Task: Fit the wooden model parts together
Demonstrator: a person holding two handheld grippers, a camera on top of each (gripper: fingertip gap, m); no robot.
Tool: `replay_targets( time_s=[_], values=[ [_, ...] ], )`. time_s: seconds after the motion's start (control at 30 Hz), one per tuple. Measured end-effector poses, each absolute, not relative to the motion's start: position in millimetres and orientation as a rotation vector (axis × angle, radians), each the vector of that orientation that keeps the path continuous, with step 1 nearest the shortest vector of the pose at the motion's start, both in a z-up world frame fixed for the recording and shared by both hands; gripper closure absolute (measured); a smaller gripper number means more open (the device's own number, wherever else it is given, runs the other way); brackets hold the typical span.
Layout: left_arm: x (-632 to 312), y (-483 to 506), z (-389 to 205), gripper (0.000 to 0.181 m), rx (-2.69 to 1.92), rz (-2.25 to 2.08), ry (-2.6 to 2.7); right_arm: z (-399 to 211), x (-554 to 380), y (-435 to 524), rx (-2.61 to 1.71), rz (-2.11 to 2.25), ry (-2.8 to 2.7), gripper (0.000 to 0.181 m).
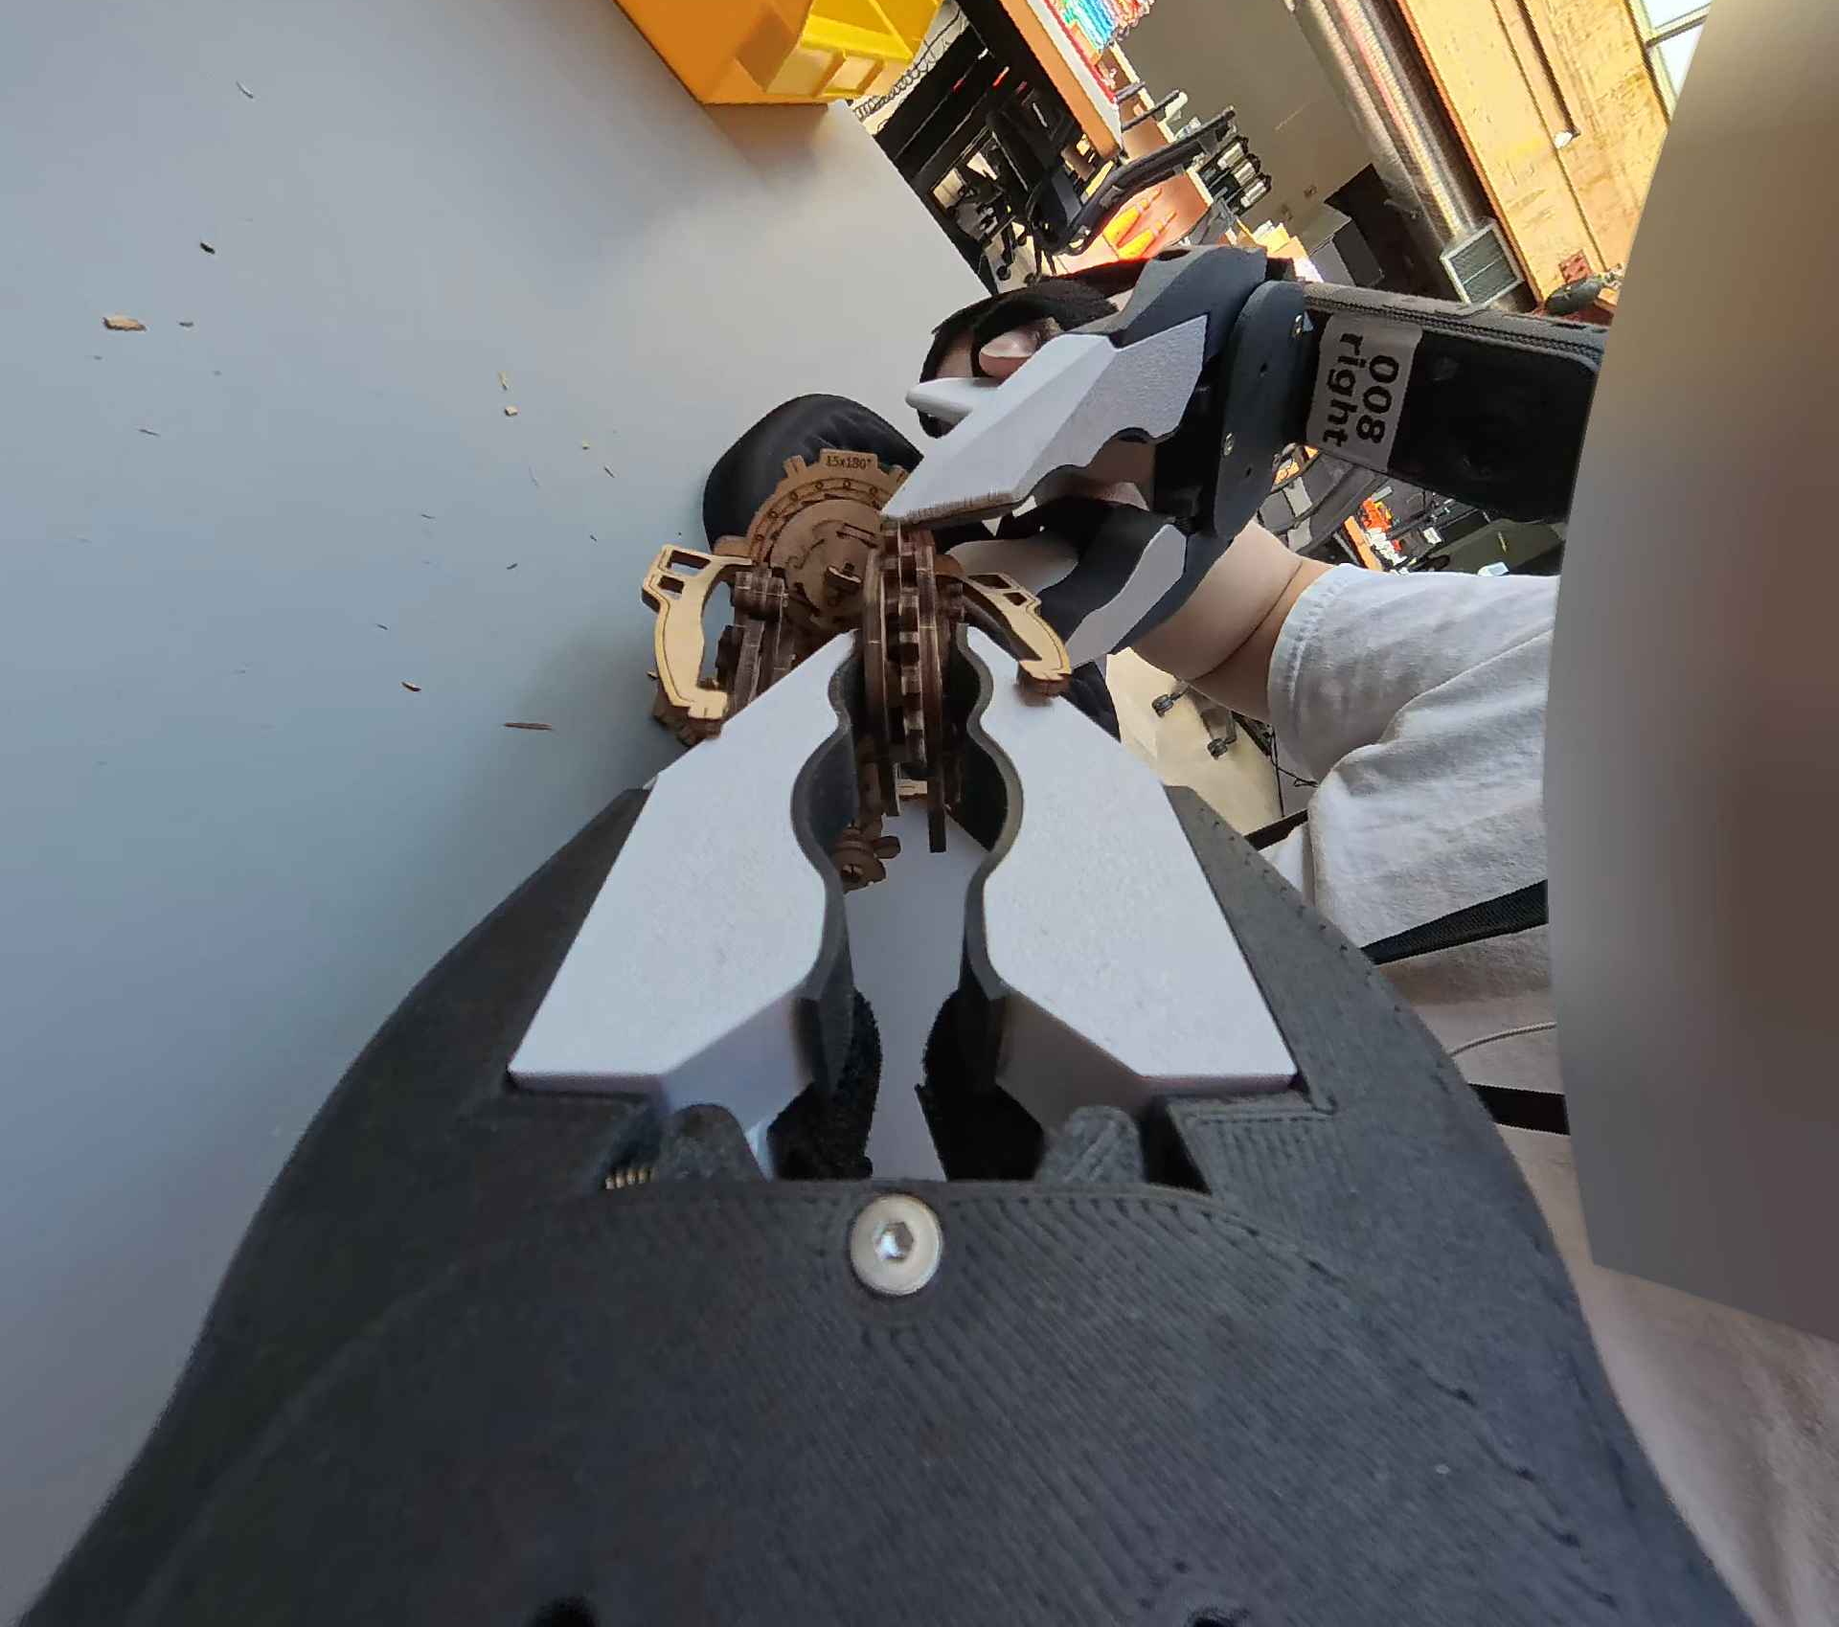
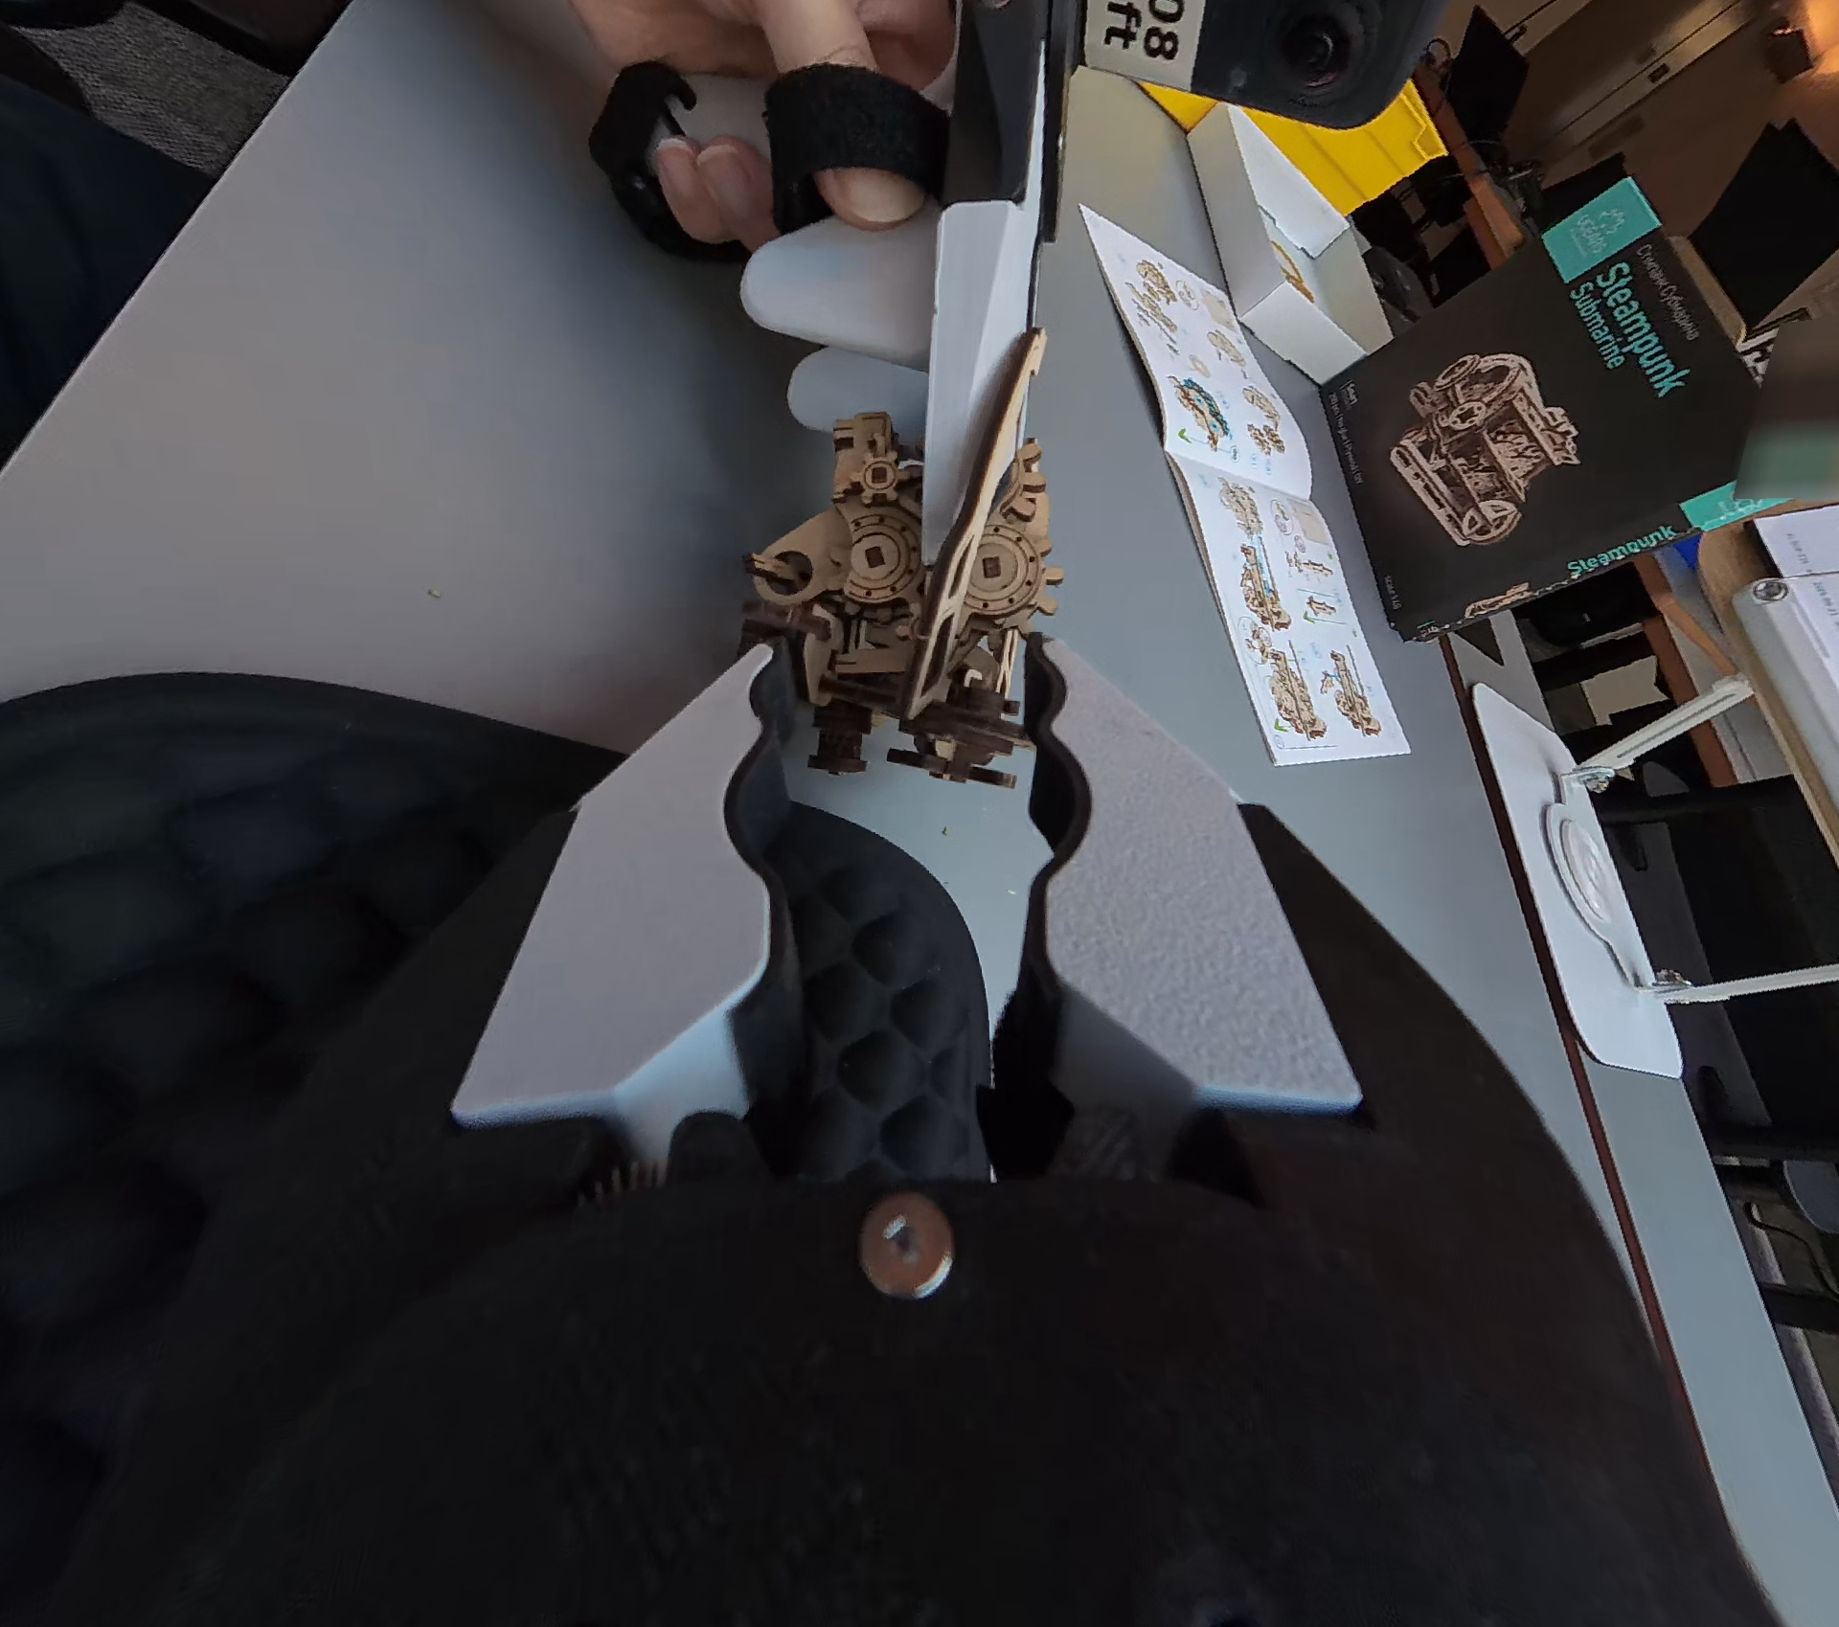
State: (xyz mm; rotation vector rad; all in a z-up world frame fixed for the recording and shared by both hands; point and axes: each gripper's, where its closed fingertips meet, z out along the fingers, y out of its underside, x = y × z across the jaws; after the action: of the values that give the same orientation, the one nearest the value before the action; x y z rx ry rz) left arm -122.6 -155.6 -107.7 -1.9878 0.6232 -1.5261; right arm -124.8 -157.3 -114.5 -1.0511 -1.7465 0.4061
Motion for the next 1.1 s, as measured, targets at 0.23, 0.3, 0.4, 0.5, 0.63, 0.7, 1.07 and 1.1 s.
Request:
replay_targets(
  time_s=[0.23,0.3,0.4,0.5,0.63,0.7,1.07,1.1],
  values=[
    [-122.5,-158.6,-108.0,0.168,-1.997,-1.526,0.674,-115.2,-124.2,-160.8,-1.052,0.416,-1.774,0.141],
    [-123.5,-158.7,-108.2,0.168,-1.995,-1.540,0.669,-113.6,-124.0,-160.8,-1.042,0.415,-1.762,0.142],
    [-123.2,-160.7,-109.4,0.168,-1.995,-1.545,0.687,-113.9,-123.9,-162.9,-1.047,0.454,-1.753,0.144],
    [-122.2,-162.5,-109.8,0.168,-1.995,-1.496,0.751,-114.0,-124.3,-163.9,-1.056,0.477,-1.748,0.144],
    [-121.8,-164.1,-110.7,0.168,-1.995,-1.416,0.843,-113.5,-124.1,-164.3,-1.068,0.507,-1.741,0.144],
    [-122.2,-165.2,-111.2,0.168,-1.997,-1.413,0.868,-113.7,-124.4,-165.1,-1.059,0.504,-1.739,0.144],
    [-122.3,-171.2,-109.6,0.167,-1.916,-1.311,1.051,-112.8,-125.6,-169.1,-1.056,0.545,-1.725,0.146],
    [-122.2,-170.3,-109.6,0.167,-1.919,-1.316,1.041,-113.0,-125.5,-168.7,-1.055,0.537,-1.725,0.146]
  ],
)
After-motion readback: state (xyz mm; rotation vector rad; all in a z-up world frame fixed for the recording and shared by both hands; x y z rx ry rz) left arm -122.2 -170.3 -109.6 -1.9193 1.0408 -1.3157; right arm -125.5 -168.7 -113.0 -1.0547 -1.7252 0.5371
